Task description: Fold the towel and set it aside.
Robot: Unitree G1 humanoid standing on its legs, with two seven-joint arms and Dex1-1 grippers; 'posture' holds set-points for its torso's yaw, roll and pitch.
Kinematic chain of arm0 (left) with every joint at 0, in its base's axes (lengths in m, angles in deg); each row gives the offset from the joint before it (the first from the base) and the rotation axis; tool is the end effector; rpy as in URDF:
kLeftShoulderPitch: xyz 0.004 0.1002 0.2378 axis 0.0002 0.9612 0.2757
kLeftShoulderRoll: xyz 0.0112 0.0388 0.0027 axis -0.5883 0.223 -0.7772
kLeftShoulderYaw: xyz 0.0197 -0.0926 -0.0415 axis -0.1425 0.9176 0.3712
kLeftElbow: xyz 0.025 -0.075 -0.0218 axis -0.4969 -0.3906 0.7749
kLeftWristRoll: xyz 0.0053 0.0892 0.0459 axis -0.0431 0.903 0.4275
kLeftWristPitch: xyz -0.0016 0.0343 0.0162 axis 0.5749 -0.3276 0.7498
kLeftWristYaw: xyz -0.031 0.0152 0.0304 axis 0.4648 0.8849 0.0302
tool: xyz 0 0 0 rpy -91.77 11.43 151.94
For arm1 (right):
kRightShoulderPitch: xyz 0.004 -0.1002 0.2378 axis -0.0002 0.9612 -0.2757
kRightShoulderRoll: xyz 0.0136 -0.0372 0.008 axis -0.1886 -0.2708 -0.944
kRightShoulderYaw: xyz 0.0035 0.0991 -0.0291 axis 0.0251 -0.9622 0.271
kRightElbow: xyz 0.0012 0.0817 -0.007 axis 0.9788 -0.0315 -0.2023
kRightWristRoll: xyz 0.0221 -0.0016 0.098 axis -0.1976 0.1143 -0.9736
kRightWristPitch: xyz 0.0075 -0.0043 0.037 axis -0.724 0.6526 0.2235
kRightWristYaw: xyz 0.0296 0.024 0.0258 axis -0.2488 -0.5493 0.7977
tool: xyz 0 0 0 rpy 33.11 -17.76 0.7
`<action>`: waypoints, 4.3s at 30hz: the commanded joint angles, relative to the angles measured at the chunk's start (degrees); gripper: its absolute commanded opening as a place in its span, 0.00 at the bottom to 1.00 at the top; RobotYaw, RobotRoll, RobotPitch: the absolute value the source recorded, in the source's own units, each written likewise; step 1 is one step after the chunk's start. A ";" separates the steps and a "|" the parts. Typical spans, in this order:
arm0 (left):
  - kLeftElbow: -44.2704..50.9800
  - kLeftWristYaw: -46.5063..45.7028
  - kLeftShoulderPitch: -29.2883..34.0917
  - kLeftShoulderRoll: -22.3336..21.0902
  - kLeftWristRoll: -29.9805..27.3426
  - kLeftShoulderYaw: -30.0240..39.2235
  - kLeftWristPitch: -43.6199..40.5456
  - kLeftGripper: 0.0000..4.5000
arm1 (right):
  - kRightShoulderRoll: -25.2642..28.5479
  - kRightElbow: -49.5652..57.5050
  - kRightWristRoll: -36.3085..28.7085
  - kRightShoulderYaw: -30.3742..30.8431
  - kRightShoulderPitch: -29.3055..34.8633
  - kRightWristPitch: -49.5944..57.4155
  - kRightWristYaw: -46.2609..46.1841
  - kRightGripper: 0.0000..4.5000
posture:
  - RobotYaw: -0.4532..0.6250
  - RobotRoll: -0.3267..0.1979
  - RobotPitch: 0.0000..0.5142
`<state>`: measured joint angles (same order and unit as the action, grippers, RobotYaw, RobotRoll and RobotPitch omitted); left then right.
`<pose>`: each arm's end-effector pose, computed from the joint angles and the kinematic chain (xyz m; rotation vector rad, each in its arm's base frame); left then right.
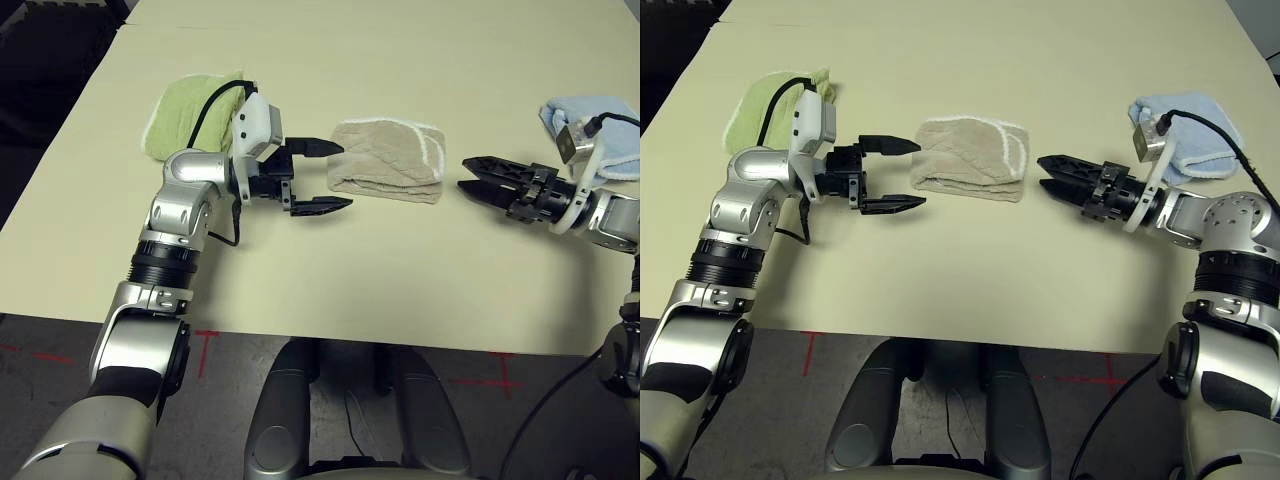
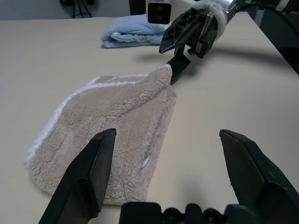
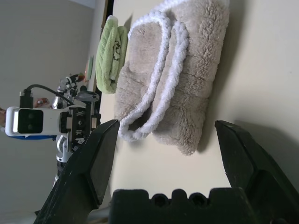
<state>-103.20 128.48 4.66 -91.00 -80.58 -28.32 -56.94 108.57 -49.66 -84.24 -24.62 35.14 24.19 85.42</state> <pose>0.3278 0.1868 0.2247 0.4671 -0.2107 -1.3838 0.2913 -0.2811 0.1735 0.8482 0.4385 0.8594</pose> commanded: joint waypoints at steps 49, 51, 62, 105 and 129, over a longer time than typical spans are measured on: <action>4.90 -0.68 1.84 -0.41 -0.57 -1.02 -2.99 1.00 | -3.53 -3.40 1.28 3.60 -3.85 -8.62 -2.48 0.00 | 0.47 0.62 0.66; 4.90 -0.68 1.80 -0.36 -0.56 -1.09 -3.07 1.00 | -3.69 -3.01 1.08 2.62 -3.44 -10.60 -2.66 0.00 | 0.46 0.62 0.66; 4.20 -0.39 1.58 -0.22 -0.54 -1.45 -2.85 1.00 | -4.17 -0.56 -2.47 -4.02 -1.92 -16.19 -4.92 0.00 | 0.45 0.62 0.66; 4.71 -0.96 2.32 -0.28 -1.27 -1.38 -4.43 1.00 | 2.78 -23.59 1.18 -18.40 -8.52 -76.44 -15.08 0.00 | 0.41 0.62 0.66; 1.25 -0.25 -0.11 -0.10 -0.31 -1.80 -2.36 1.00 | 1.05 -16.58 1.74 -18.27 5.41 -69.46 -20.68 0.00 | 0.39 0.62 0.66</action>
<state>-101.87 127.41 4.63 -91.32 -81.17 -29.13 -60.09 110.24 -69.28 -81.51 -42.48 38.07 -47.43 66.06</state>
